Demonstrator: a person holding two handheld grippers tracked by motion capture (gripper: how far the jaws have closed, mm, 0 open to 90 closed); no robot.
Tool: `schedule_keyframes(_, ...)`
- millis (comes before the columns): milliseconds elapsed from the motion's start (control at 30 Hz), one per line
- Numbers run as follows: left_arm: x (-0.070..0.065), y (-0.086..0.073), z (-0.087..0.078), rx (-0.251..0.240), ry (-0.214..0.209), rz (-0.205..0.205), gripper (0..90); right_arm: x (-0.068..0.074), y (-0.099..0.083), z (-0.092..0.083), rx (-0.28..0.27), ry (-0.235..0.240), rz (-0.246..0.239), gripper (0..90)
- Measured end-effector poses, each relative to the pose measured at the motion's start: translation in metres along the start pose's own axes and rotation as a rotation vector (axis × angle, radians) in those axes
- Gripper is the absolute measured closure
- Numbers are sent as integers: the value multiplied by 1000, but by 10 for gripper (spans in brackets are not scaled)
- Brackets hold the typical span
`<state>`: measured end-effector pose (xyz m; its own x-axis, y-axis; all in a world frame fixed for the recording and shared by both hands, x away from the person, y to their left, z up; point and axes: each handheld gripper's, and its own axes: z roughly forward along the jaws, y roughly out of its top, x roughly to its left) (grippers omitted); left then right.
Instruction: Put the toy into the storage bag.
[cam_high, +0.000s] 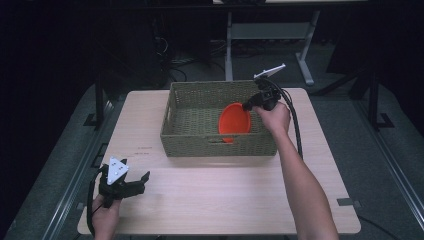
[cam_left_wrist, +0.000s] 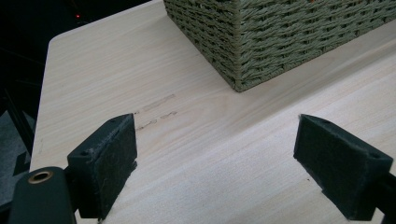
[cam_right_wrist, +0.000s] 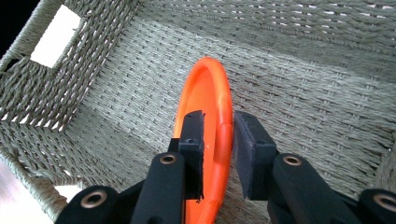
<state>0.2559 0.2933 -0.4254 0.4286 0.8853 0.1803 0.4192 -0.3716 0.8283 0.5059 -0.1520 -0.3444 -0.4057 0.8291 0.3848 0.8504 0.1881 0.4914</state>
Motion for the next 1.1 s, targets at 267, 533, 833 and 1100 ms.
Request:
schedule_keyframes(267, 1, 0, 0, 2, 1, -4, 129, -2, 0, -7, -39, 24, 17, 732)
schedule_keyframes(533, 1, 0, 0, -1, 2, -9, 129, -3, -1, -8, -43, 44, 23, 707)
schedule_keyframes(833, 1, 1, 3, 1, 0, -5, 129, -11, -4, -11, -46, 81, 27, 644)
schedule_keyframes(1100, 1, 1, 2, -2, -3, -7, 129, -13, -11, -14, -48, 105, 32, 596)
